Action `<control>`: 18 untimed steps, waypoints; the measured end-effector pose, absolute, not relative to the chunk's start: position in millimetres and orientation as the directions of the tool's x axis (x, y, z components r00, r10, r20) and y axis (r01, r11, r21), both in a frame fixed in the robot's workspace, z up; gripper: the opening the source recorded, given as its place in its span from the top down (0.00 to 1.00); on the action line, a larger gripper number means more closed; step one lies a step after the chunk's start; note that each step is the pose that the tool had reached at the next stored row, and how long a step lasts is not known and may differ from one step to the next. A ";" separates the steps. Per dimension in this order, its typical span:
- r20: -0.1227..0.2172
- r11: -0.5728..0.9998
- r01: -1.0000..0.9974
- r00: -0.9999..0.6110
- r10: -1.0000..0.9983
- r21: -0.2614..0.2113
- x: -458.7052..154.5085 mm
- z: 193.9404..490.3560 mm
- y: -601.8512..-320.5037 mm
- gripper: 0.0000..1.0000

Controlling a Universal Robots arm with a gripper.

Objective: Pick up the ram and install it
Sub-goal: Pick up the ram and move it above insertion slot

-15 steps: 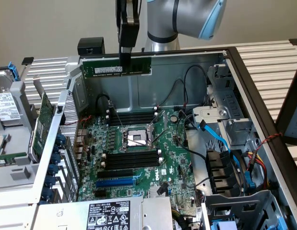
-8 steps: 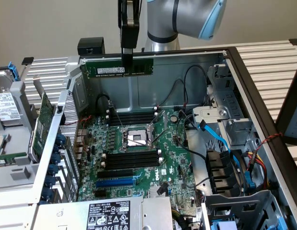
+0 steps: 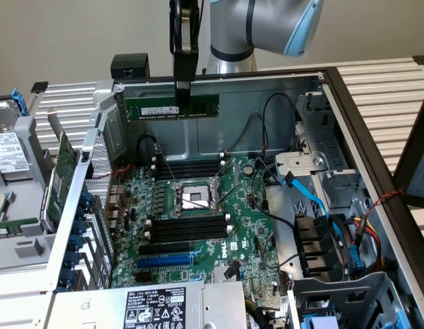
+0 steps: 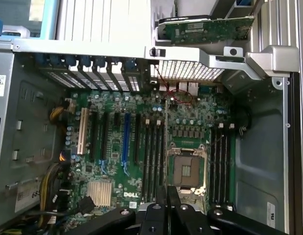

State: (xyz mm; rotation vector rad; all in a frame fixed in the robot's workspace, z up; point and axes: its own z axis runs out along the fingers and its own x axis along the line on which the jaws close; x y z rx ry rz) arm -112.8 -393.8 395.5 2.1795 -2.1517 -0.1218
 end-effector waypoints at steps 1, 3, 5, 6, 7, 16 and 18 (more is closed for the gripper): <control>-0.003 -0.012 -0.994 0.011 -1.000 0.110 -112.8 393.9 -393.9 0.87; -0.003 -0.008 -0.994 0.007 -1.000 0.110 -112.8 391.5 -394.4 0.87; -0.003 -0.004 -0.994 0.004 -1.000 0.110 -112.1 389.2 -395.1 0.87; -0.003 -0.003 -0.994 0.003 -1.000 0.110 -111.7 387.8 -395.3 0.87; -0.003 -0.002 -0.994 0.001 -1.000 0.108 -111.6 386.5 -395.3 0.87; -0.005 0.027 -0.996 -0.027 -1.000 0.080 -110.9 374.9 -395.2 0.87; -0.005 0.027 -0.996 -0.027 -1.000 0.080 -111.0 373.2 -395.2 0.87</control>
